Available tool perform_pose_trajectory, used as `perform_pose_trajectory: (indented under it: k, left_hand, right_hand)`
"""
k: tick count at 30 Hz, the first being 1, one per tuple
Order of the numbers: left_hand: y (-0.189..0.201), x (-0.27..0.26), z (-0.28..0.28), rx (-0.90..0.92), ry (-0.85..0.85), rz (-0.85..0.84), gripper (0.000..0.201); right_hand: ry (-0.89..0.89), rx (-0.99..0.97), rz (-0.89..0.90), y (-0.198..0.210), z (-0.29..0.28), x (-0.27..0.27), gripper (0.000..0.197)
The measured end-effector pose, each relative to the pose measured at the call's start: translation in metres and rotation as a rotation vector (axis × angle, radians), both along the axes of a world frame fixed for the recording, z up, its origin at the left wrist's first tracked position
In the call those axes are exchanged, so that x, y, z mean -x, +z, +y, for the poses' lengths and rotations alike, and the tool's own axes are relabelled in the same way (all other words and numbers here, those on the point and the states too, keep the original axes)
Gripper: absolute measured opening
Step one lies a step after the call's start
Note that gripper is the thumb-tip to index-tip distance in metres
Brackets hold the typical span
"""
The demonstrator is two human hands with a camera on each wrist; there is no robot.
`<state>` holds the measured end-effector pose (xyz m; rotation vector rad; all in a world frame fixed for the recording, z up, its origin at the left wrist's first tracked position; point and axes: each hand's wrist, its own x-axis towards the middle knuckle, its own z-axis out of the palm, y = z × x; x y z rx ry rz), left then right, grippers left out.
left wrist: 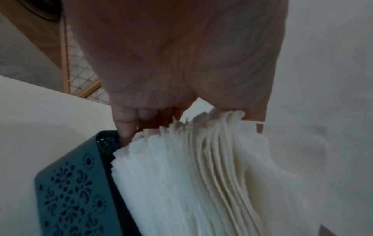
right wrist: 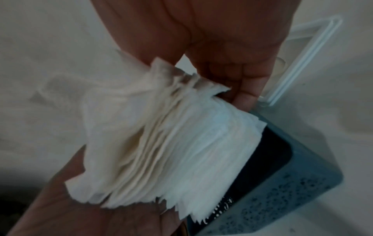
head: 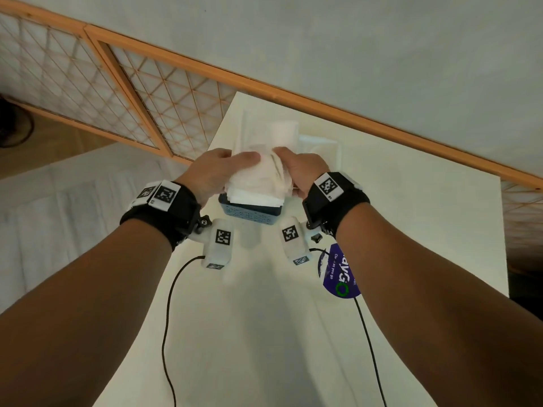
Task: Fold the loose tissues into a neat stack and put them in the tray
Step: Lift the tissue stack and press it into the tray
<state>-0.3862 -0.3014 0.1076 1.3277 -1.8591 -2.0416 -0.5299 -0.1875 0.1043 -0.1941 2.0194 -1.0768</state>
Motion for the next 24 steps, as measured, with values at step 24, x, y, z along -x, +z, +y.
perform_pose_trajectory:
  k: [24]
  left_hand:
    - [-0.032, 0.052, 0.004, 0.714, -0.304, -0.541, 0.033]
  right_hand:
    - [0.333, -0.33, 0.49, -0.005, -0.013, -0.002, 0.026]
